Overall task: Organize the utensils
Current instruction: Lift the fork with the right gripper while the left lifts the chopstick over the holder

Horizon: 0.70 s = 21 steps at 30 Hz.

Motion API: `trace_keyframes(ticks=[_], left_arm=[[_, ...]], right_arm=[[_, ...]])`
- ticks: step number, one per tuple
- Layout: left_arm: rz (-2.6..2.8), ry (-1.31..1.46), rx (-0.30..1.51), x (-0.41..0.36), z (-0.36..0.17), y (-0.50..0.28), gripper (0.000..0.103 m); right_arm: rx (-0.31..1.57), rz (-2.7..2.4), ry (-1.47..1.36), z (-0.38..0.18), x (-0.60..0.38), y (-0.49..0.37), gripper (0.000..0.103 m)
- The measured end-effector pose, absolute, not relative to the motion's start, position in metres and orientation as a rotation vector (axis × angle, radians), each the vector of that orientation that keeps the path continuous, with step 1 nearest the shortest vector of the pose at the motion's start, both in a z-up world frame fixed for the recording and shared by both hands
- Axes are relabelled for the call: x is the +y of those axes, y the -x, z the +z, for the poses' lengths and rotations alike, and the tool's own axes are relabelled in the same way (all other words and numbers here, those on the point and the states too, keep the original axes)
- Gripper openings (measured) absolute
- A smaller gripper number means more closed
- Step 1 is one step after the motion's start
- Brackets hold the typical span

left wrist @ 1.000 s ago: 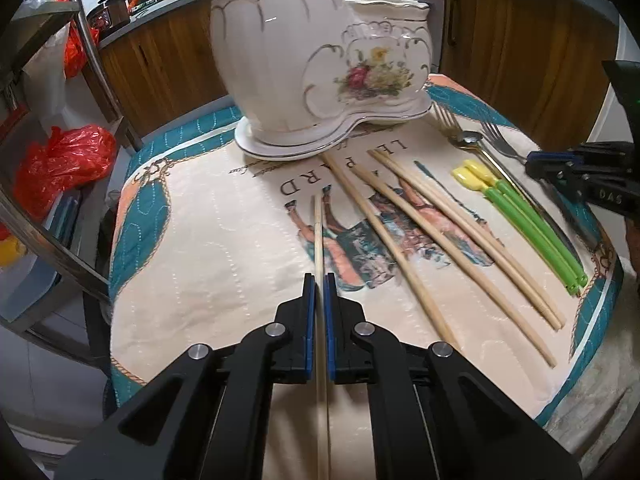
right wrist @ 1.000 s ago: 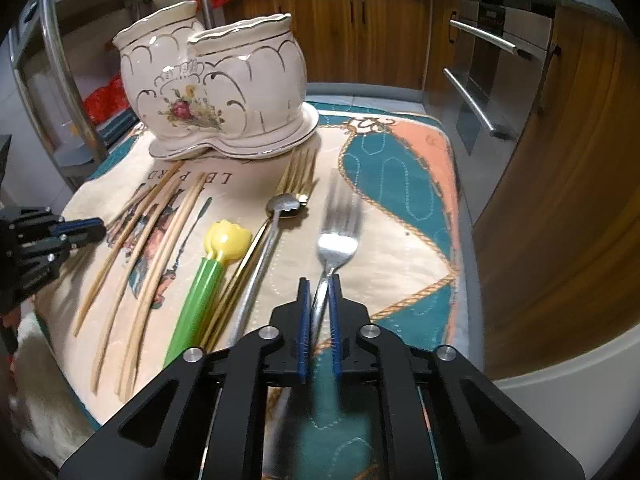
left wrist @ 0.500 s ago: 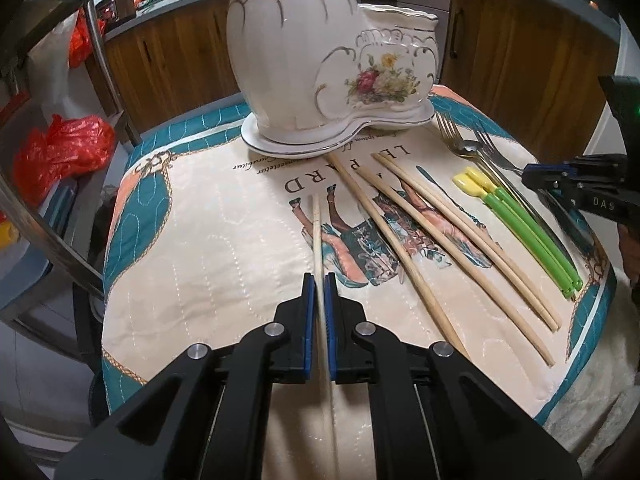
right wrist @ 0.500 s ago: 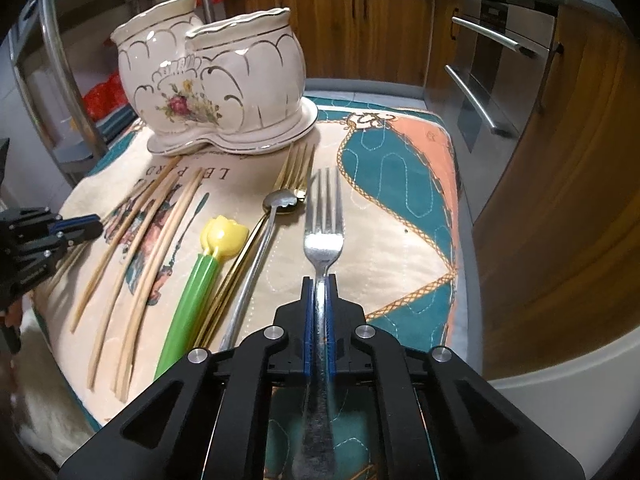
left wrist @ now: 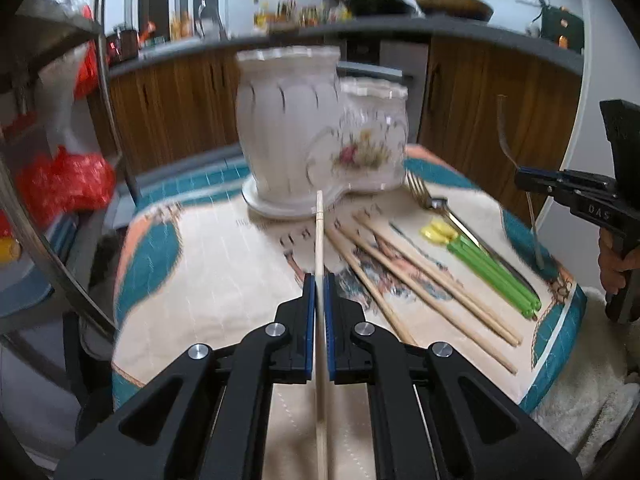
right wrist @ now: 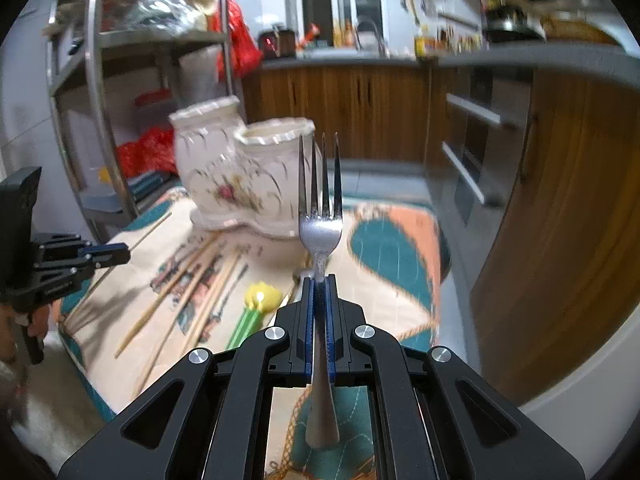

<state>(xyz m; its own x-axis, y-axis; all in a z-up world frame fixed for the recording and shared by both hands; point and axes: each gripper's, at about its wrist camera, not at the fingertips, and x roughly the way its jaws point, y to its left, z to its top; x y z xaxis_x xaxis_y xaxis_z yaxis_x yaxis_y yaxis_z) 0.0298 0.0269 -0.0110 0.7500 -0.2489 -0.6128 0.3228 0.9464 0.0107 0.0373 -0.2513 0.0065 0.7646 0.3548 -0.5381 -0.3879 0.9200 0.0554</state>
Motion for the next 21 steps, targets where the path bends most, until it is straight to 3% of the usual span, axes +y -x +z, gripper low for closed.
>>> trace_keyframes(ticks=[12, 21], left_arm=[[-0.3, 0.015, 0.341, 0.047, 0.038, -0.017, 0.004], [-0.328, 0.099, 0.223, 0.058, 0.091, -0.048, 0.004]], right_arm=[[0.296, 0.399, 0.038, 0.046, -0.245, -0.021, 0.006], [0.221, 0.443, -0.026, 0.087, -0.232, -0.054, 0.006]])
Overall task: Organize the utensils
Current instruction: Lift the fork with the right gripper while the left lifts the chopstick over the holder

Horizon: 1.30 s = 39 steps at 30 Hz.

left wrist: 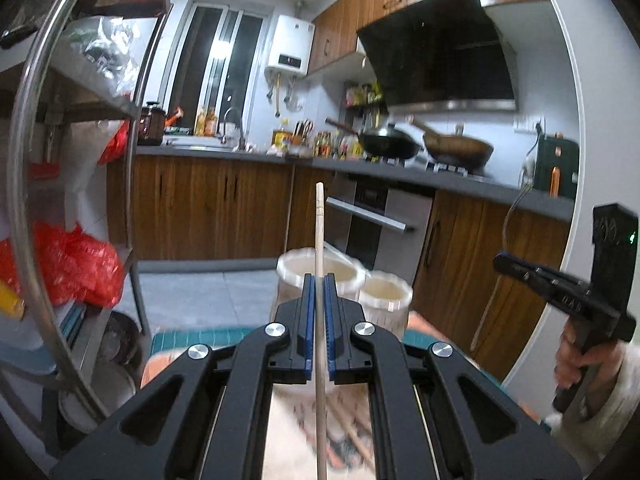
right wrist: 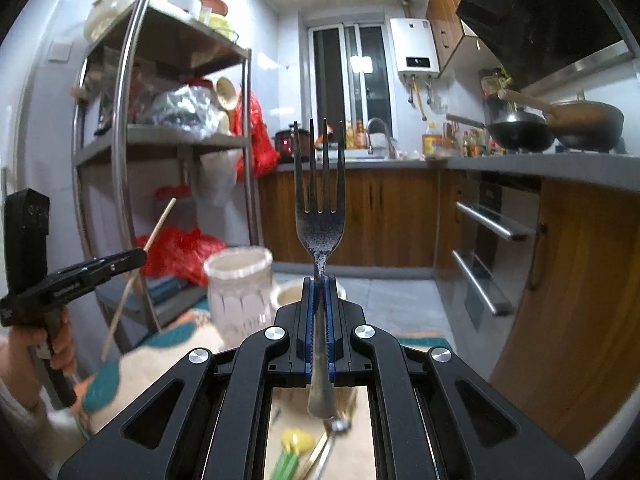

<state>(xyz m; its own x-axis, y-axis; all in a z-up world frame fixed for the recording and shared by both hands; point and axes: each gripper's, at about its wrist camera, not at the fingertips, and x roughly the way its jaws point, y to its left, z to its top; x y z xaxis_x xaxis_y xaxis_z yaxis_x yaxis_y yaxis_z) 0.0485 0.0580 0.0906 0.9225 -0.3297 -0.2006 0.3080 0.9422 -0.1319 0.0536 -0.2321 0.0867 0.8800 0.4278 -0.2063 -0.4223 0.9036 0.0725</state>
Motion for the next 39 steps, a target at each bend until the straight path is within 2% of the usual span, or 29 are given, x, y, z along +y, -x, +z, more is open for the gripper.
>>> trace_keyframes(ticks=[17, 27, 39], left_arm=[[-0.337, 0.104, 0.039, 0.031, 0.17, -0.115, 0.004], [-0.246, 0.098, 0.106, 0.03, 0.124, -0.148, 0.004], [-0.218, 0.09, 0.228, 0.035, 0.077, -0.156, 0.004]], right_arm=[[0.141, 0.468, -0.164, 0.118, -0.218, -0.12, 0.006], [0.183, 0.464, -0.188, 0.089, -0.208, -0.145, 0.006], [0.35, 0.471, -0.167, 0.05, -0.194, -0.17, 0.006]])
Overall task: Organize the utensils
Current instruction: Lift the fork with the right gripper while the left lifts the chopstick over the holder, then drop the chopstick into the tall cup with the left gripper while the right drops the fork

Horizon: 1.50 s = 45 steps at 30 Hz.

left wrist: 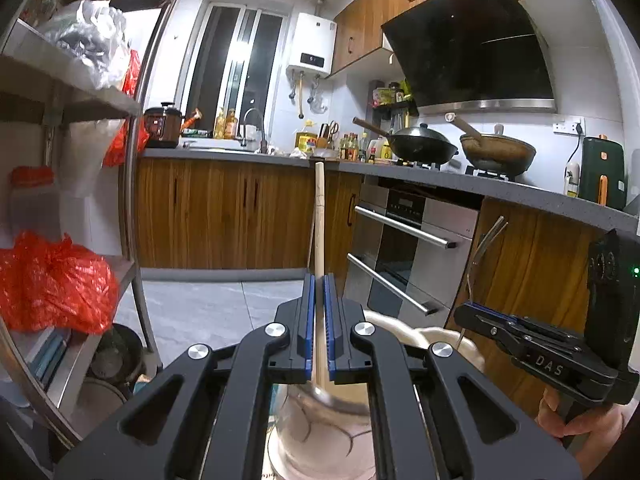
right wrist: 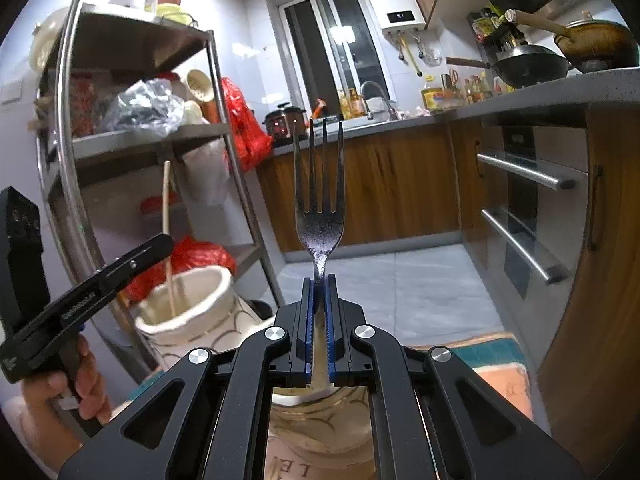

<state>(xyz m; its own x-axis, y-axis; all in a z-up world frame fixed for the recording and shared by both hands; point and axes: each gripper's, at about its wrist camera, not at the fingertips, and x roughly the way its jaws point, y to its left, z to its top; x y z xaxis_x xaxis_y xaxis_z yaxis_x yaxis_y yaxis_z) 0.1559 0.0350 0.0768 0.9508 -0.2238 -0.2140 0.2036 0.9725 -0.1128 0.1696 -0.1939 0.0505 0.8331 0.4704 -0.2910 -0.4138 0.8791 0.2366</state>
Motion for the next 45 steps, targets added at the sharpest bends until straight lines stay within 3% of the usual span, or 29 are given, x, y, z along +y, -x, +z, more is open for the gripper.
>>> trace_keyframes(ticks=[17, 19, 22, 24, 36, 39, 42, 45], left_arm=[[-0.197, 0.058, 0.251, 0.036, 0.068, -0.153, 0.007], [-0.181, 0.063, 0.249, 0.038, 0.069, -0.153, 0.016], [-0.156, 0.082, 0.232, 0.042, 0.069, -0.151, 0.045], [-0.135, 0.094, 0.224, 0.046, 0.069, -0.15, 0.054], [-0.121, 0.114, 0.242, 0.052, 0.064, -0.153, 0.06], [-0.118, 0.107, 0.237, 0.052, 0.064, -0.151, 0.067], [-0.115, 0.1, 0.23, 0.051, 0.064, -0.149, 0.071], [-0.098, 0.091, 0.216, 0.051, 0.065, -0.144, 0.083]], right_arm=[[0.385, 0.404, -0.058, 0.037, -0.178, -0.173, 0.006], [0.379, 0.402, -0.057, 0.036, -0.179, -0.172, 0.006], [0.367, 0.397, -0.044, 0.036, -0.177, -0.17, 0.006], [0.361, 0.394, -0.033, 0.035, -0.176, -0.169, 0.006], [0.338, 0.348, 0.012, 0.034, -0.174, -0.166, 0.007], [0.338, 0.364, 0.001, 0.034, -0.175, -0.166, 0.015], [0.326, 0.381, -0.008, 0.036, -0.175, -0.163, 0.034], [0.31, 0.397, -0.026, 0.039, -0.179, -0.159, 0.058]])
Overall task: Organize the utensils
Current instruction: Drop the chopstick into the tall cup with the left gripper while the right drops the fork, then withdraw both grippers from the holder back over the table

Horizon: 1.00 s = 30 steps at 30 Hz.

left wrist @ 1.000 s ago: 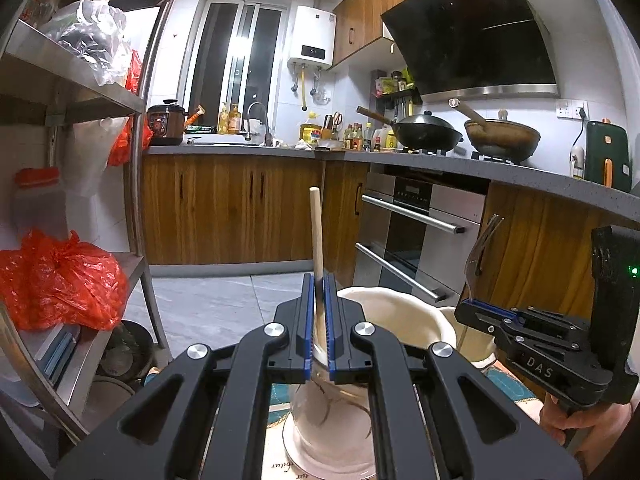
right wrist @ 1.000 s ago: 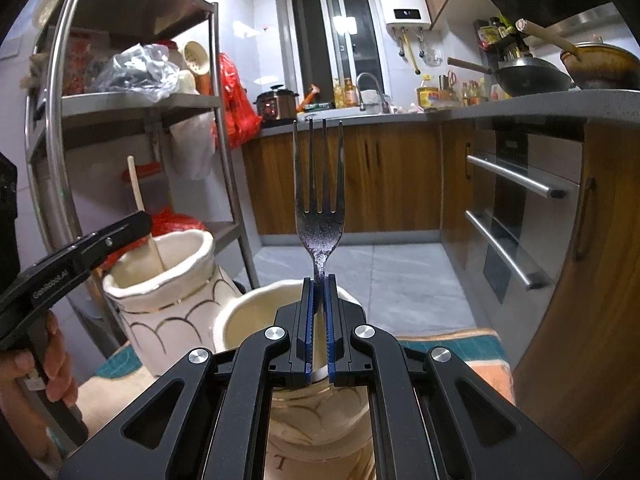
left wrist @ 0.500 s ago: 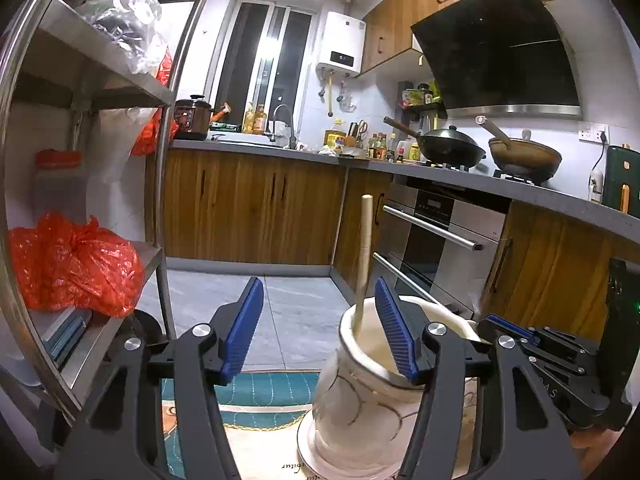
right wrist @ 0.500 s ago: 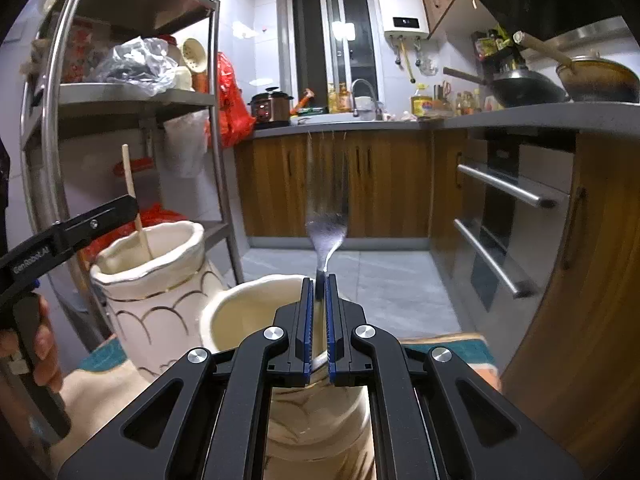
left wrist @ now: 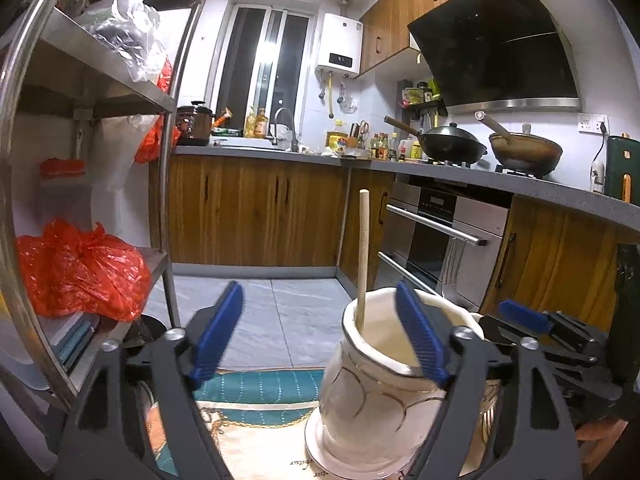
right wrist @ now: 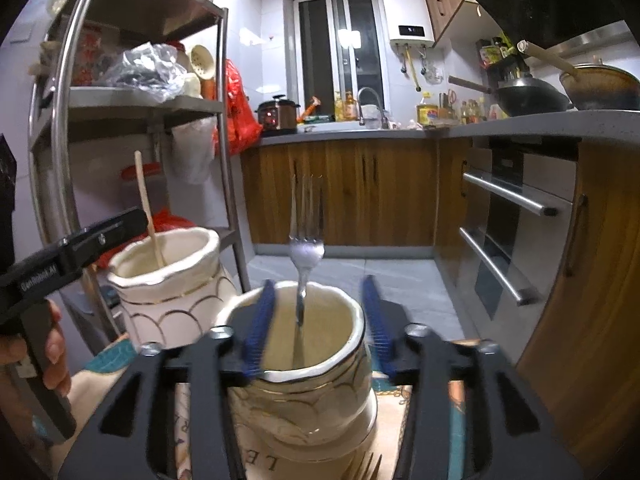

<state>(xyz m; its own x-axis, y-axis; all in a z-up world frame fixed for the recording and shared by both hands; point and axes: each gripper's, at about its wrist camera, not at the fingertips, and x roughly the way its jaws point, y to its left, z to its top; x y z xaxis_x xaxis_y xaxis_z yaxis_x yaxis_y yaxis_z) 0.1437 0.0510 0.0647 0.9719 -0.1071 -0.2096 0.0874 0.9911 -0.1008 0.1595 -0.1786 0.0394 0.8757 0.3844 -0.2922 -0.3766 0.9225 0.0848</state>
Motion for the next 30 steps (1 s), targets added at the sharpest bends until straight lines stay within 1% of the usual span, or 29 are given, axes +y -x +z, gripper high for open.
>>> trace_keyframes(ticks=[2, 3, 4, 7, 8, 9, 13, 20, 30], left_arm=[[-0.088, 0.094, 0.206, 0.053, 0.065, -0.14, 0.09], [-0.082, 0.097, 0.202, 0.053, 0.066, -0.138, 0.096], [-0.074, 0.101, 0.195, 0.054, 0.066, -0.136, 0.098], [-0.058, 0.107, 0.188, 0.056, 0.066, -0.131, 0.098], [-0.057, 0.105, 0.19, 0.055, 0.065, -0.13, 0.098], [-0.055, 0.102, 0.193, 0.055, 0.064, -0.128, 0.098], [-0.05, 0.098, 0.188, 0.054, 0.063, -0.118, 0.098], [-0.082, 0.017, 0.2, 0.043, 0.061, -0.095, 0.098], [-0.158, 0.026, 0.23, 0.044, 0.052, -0.052, 0.098]], right_arm=[[0.298, 0.406, -0.042, 0.043, -0.182, -0.157, 0.071], [0.295, 0.402, -0.046, 0.045, -0.184, -0.155, 0.078], [0.288, 0.397, -0.055, 0.047, -0.186, -0.154, 0.086], [0.268, 0.395, -0.087, 0.054, -0.194, -0.148, 0.09], [0.261, 0.389, -0.091, 0.056, -0.196, -0.145, 0.094], [0.25, 0.381, -0.096, 0.059, -0.199, -0.142, 0.095], [0.24, 0.362, -0.109, 0.062, -0.207, -0.129, 0.098], [0.257, 0.319, -0.063, 0.059, -0.21, -0.105, 0.098], [0.329, 0.34, -0.075, 0.046, -0.222, -0.069, 0.098]])
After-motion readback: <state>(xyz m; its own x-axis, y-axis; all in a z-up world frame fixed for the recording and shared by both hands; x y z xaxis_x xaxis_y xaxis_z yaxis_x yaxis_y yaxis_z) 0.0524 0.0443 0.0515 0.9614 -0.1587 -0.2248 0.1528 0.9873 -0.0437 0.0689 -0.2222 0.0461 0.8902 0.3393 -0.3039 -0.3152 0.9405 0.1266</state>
